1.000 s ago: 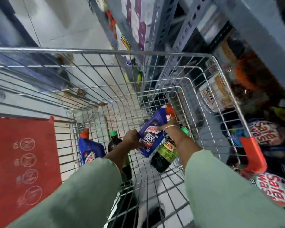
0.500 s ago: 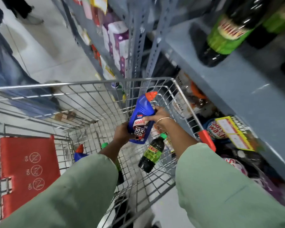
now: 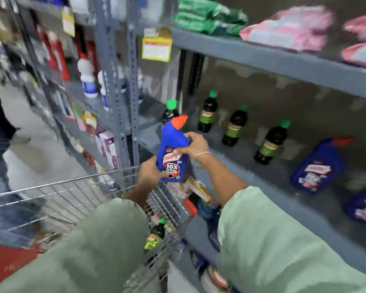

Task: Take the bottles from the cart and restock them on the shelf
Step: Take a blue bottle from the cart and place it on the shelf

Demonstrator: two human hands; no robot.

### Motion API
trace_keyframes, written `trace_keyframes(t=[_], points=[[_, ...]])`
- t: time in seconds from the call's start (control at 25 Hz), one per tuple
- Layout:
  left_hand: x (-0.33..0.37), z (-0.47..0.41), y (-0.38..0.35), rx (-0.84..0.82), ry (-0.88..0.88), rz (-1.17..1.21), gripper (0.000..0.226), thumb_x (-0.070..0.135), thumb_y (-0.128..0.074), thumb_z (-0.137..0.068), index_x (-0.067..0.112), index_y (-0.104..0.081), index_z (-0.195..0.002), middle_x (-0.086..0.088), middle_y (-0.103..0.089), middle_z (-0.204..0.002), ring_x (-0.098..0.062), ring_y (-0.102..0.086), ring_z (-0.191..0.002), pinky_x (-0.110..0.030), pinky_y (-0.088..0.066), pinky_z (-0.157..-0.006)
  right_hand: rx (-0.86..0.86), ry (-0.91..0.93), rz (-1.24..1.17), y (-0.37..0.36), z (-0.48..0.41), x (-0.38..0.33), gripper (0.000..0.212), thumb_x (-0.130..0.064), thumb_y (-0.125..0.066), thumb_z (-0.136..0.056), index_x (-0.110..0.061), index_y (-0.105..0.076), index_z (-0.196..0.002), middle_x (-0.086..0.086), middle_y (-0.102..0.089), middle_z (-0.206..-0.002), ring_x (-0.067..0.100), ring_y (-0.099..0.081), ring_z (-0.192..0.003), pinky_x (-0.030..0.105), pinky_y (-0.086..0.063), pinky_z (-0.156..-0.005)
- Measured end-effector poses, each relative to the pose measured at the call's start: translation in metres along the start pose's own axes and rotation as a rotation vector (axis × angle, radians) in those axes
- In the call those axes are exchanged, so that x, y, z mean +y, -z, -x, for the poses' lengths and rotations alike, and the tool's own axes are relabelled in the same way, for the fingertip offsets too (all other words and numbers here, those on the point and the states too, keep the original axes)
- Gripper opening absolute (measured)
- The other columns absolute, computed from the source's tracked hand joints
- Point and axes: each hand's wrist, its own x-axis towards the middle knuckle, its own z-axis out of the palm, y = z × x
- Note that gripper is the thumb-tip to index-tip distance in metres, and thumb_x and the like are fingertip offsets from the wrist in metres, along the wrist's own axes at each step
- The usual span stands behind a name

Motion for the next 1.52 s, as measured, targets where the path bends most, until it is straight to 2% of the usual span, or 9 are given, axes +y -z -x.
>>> trace_keyframes(t=[0.12, 0.24, 0.32, 0.4, 0.56, 0.72, 0.92, 1.28, 1.52], points=[[0.066, 0.02, -0.034, -0.072, -0.121, 0.002, 0.055, 0.011, -0.083, -0.059, -0.002, -0.061, -0.108, -0.023, -0.069, -0.106, -0.034, -0.065, -0.098, -0.036, -0.048, -0.081, 0.121, 0.017, 0.002, 0.078, 0.038, -0.001, 0.038, 0.004, -0.08, -0.057, -0.011, -0.055, -0.082, 0.008, -0.057, -0.08, 0.014, -0.048, -0.061, 0.008, -0.038, -0.046], [0.113, 0.048, -0.08, -0.198, -0.16, 0.039, 0.053, 0.005, -0.081, -0.061, -0.002, -0.06, -0.109, -0.023, -0.068, -0.108, -0.031, -0.064, -0.094, -0.031, -0.044, -0.075, 0.247, -0.025, 0.04, 0.138, 0.075, 0.027, 0.039, -0.001, -0.083, -0.053, -0.013, -0.057, -0.079, 0.012, -0.061, -0.082, 0.02, -0.053, -0.072, 0.037, -0.053, -0.069], [0.132, 0.069, -0.116, -0.282, -0.19, 0.066, 0.053, 0.003, -0.081, -0.059, -0.002, -0.06, -0.107, -0.023, -0.069, -0.108, -0.026, -0.062, -0.087, -0.029, -0.042, -0.073, 0.325, -0.091, 0.06, 0.172, 0.104, 0.051, 0.039, -0.005, -0.085, -0.051, -0.015, -0.057, -0.077, 0.013, -0.065, -0.084, 0.021, -0.056, -0.076, 0.046, -0.052, -0.079], [0.15, 0.089, -0.153, -0.334, -0.213, 0.069, 0.053, 0.008, -0.084, -0.057, -0.001, -0.061, -0.104, -0.022, -0.069, -0.105, -0.028, -0.063, -0.087, -0.034, -0.047, -0.075, 0.399, -0.147, 0.09, 0.203, 0.135, 0.069, 0.038, -0.008, -0.086, -0.051, -0.016, -0.059, -0.076, 0.011, -0.064, -0.086, 0.022, -0.056, -0.079, 0.043, -0.052, -0.08], [0.181, 0.124, -0.21, -0.434, -0.244, 0.103, 0.055, 0.007, -0.084, -0.057, -0.001, -0.059, -0.107, -0.017, -0.069, -0.107, -0.022, -0.057, -0.082, -0.028, -0.043, -0.072, 0.494, -0.228, 0.125, 0.249, 0.181, 0.096, 0.057, -0.009, -0.085, -0.055, 0.002, -0.061, -0.105, 0.013, -0.066, -0.099, 0.026, -0.06, -0.089, 0.036, -0.051, -0.085], [0.189, 0.134, -0.239, -0.465, -0.242, 0.108, 0.056, 0.006, -0.084, -0.057, 0.0, -0.059, -0.106, -0.019, -0.069, -0.106, -0.031, -0.064, -0.091, -0.037, -0.051, -0.078, 0.539, -0.268, 0.147, 0.263, 0.2, 0.113, 0.056, -0.008, -0.085, -0.056, 0.001, -0.062, -0.106, 0.008, -0.064, -0.094, 0.021, -0.058, -0.086, 0.033, -0.051, -0.081], [0.183, 0.131, -0.25, -0.452, -0.221, 0.112, 0.056, 0.006, -0.084, -0.056, 0.003, -0.06, -0.107, -0.018, -0.071, -0.103, -0.033, -0.065, -0.092, -0.042, -0.055, -0.083, 0.562, -0.269, 0.203, 0.255, 0.202, 0.119, 0.056, -0.009, -0.084, -0.058, 0.001, -0.06, -0.107, 0.018, -0.067, -0.109, 0.022, -0.055, -0.086, 0.034, -0.048, -0.083], [0.182, 0.118, -0.253, -0.437, -0.218, 0.083, 0.053, 0.007, -0.081, -0.062, 0.003, -0.056, -0.109, -0.017, -0.068, -0.108, -0.03, -0.064, -0.094, -0.039, -0.052, -0.081, 0.552, -0.286, 0.21, 0.25, 0.19, 0.119, 0.057, -0.01, -0.083, -0.061, -0.002, -0.058, -0.112, 0.015, -0.066, -0.114, 0.031, -0.06, -0.104, 0.037, -0.049, -0.092], [0.178, 0.118, -0.247, -0.448, -0.229, 0.064, 0.063, 0.009, -0.083, -0.06, 0.003, -0.05, -0.113, -0.017, -0.066, -0.112, -0.034, -0.063, -0.099, -0.043, -0.053, -0.086, 0.595, -0.248, 0.174, 0.247, 0.191, 0.116, 0.078, -0.021, -0.087, -0.054, -0.008, -0.05, -0.122, 0.015, -0.06, -0.122, 0.032, -0.054, -0.115, 0.043, -0.046, -0.1]])
